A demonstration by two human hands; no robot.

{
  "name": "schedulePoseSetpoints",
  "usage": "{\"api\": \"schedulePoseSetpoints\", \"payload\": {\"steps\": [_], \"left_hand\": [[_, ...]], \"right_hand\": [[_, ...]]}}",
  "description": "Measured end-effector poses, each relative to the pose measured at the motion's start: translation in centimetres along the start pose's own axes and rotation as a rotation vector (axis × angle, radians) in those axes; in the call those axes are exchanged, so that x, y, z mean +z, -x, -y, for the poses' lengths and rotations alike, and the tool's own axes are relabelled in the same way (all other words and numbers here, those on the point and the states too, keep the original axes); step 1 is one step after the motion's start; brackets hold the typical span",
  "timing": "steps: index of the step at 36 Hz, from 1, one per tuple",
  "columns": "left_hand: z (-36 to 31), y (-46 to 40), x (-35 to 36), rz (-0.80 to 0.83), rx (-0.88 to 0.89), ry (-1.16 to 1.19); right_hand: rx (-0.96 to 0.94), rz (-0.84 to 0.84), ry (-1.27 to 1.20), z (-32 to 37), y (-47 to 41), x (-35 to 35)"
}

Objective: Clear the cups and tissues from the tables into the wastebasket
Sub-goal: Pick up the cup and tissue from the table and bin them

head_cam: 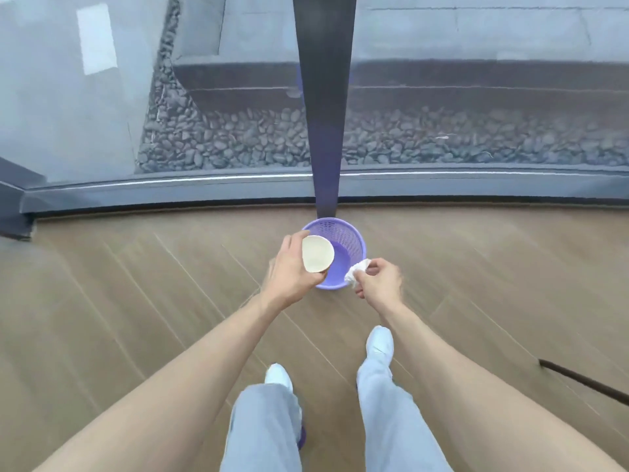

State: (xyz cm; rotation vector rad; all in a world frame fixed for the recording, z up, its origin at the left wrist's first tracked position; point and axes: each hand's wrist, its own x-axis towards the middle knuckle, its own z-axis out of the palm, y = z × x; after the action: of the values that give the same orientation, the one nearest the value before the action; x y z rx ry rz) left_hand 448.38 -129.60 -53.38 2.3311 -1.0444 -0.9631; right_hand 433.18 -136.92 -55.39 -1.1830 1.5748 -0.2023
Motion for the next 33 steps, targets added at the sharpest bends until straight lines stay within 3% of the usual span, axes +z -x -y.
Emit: {"api": "schedulePoseSetpoints", "payload": {"steps": [8, 19, 27, 33], "left_hand": [[7.3, -10.8, 12.5, 0.007, -0.031, 0.000], [20.2, -24.5, 26.2, 0.087, -0.082, -0.280], [24.7, -28.4, 31.7, 0.225, -0.139, -0.356], [22.9, -26.6, 28.9, 0.169, -0.190, -0.218]], "right_hand": [[0.110, 0.007, 0.048, -8.1, -14.8, 5.8], [0.090, 0.050, 0.234, -18.4, -31.8, 17.4], [0.148, 0.070, 0.247, -22.7, -35.9, 22.0], [0.167, 0.067, 0.266, -20.6, -32.8, 19.2]]}}
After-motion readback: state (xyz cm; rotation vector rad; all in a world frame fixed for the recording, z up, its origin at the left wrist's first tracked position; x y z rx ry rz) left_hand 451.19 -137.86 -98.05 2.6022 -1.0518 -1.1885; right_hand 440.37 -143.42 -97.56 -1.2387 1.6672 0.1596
